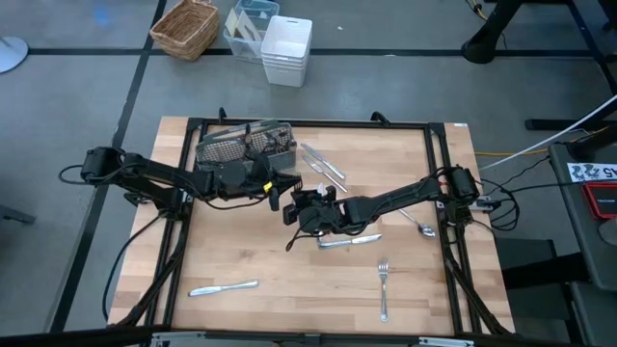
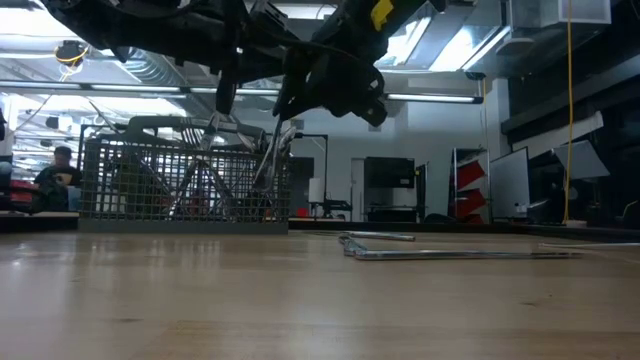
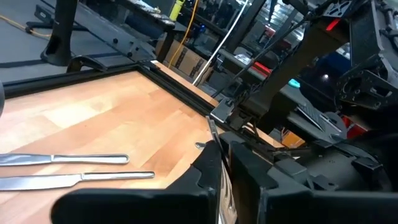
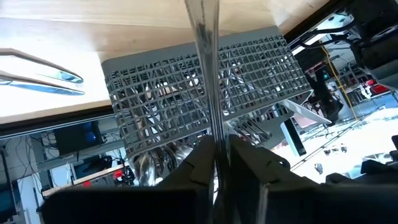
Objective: Sort silverware
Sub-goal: Put the silver fork into the silverware rack
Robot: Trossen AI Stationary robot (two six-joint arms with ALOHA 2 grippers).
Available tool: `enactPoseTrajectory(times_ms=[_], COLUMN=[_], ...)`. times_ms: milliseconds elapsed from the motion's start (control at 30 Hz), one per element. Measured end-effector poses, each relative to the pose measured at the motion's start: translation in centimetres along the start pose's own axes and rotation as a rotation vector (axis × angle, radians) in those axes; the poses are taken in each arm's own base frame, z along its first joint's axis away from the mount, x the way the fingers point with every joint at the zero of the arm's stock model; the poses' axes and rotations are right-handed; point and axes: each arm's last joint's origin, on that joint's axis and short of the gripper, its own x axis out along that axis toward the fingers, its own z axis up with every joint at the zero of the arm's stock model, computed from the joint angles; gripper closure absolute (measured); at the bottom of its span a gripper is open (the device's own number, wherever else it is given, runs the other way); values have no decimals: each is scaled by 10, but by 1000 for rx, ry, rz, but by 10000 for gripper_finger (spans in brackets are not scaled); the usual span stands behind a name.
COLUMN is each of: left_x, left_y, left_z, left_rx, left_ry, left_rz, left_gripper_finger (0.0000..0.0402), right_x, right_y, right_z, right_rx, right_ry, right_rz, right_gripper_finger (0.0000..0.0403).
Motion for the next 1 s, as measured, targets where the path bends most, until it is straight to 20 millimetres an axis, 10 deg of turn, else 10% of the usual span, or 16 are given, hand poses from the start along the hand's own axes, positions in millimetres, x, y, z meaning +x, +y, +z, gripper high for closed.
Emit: enactPoseTrajectory(times_ms=[600,1000], left_x=[-1,-13], left_y=[5,14], left_z=[4,32], left_rx=[75,120], left_ry=[-41,-142], left_rz=[54,73], left_gripper_finger=[401,401], right_x=[-8,-20], right_y=[-7,-4], right_z=[2,9], right_rx=[240,778], right_ry=[-9,235], right_rz=[-39,24], right_gripper_finger=[269,275])
